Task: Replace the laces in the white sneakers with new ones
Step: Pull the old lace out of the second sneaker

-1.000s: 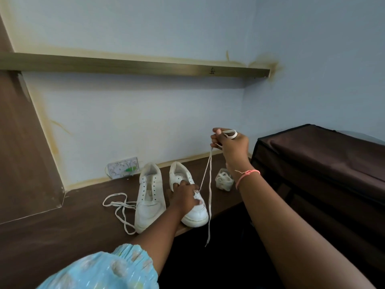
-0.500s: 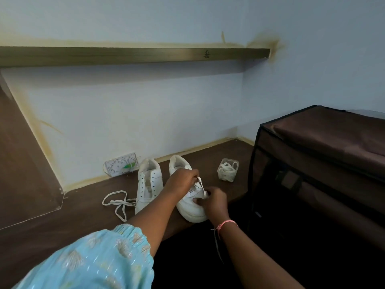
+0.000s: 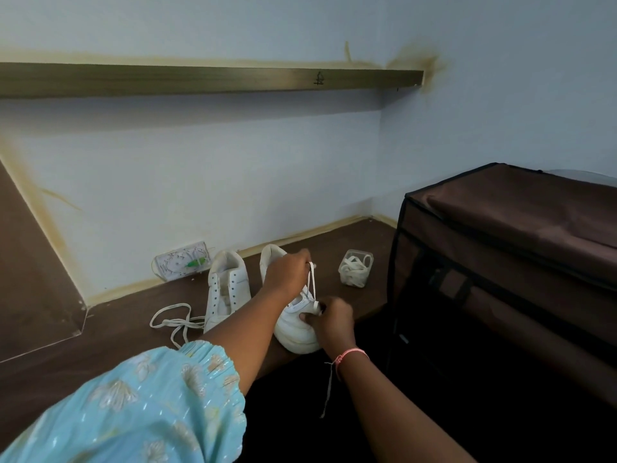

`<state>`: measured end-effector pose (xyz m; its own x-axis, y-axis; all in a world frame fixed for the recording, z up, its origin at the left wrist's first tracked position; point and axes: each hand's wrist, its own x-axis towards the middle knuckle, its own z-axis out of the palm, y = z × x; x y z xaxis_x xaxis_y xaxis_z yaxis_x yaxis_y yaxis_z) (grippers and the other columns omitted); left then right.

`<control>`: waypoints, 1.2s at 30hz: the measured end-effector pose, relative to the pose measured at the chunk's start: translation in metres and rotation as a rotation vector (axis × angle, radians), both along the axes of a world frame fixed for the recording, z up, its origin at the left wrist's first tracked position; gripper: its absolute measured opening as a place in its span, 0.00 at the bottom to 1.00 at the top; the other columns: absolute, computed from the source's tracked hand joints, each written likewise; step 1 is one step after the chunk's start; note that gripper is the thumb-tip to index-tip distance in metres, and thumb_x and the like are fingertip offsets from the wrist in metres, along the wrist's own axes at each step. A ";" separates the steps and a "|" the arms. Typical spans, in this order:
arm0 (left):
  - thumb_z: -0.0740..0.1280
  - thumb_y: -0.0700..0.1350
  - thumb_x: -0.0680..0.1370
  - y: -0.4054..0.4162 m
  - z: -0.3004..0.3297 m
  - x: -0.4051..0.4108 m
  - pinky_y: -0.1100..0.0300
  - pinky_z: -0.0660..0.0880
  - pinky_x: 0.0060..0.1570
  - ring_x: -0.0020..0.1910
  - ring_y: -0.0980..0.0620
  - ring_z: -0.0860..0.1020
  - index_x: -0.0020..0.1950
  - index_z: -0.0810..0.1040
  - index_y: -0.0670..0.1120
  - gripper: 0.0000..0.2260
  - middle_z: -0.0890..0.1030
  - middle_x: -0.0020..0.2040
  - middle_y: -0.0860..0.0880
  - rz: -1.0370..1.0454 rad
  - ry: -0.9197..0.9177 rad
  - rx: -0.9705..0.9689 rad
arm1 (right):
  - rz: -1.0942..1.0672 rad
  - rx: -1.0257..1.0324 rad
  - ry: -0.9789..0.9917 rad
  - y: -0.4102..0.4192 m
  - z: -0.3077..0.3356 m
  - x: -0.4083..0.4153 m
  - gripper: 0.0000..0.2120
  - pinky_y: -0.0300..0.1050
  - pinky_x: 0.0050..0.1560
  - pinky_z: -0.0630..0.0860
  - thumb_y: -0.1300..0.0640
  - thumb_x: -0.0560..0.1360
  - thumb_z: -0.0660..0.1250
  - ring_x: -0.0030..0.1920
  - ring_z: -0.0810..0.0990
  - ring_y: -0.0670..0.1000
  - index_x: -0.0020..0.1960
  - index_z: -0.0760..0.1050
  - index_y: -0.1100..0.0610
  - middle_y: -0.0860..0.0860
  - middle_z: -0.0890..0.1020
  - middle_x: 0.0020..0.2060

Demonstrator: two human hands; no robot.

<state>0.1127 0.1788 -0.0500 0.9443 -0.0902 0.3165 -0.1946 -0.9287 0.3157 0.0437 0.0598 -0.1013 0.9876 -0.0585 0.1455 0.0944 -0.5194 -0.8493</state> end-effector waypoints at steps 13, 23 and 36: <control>0.66 0.51 0.80 -0.007 -0.003 -0.011 0.54 0.75 0.43 0.43 0.47 0.80 0.37 0.72 0.50 0.12 0.84 0.49 0.46 -0.053 0.335 -0.730 | 0.131 0.090 -0.126 0.008 0.022 0.012 0.07 0.26 0.36 0.68 0.66 0.75 0.67 0.36 0.77 0.38 0.51 0.78 0.58 0.48 0.81 0.40; 0.73 0.42 0.75 -0.002 -0.032 -0.029 0.66 0.72 0.54 0.53 0.61 0.78 0.60 0.78 0.50 0.14 0.79 0.57 0.54 -0.145 0.151 -0.933 | -0.033 0.193 -0.072 0.012 0.012 0.037 0.07 0.40 0.38 0.68 0.68 0.73 0.66 0.34 0.76 0.45 0.38 0.78 0.61 0.51 0.79 0.32; 0.79 0.51 0.68 0.004 -0.048 -0.041 0.61 0.72 0.62 0.62 0.57 0.76 0.73 0.67 0.55 0.37 0.76 0.63 0.53 -0.098 0.139 -0.726 | -0.014 0.581 0.123 -0.030 0.070 0.040 0.09 0.35 0.26 0.74 0.70 0.77 0.66 0.25 0.78 0.42 0.39 0.78 0.62 0.50 0.80 0.27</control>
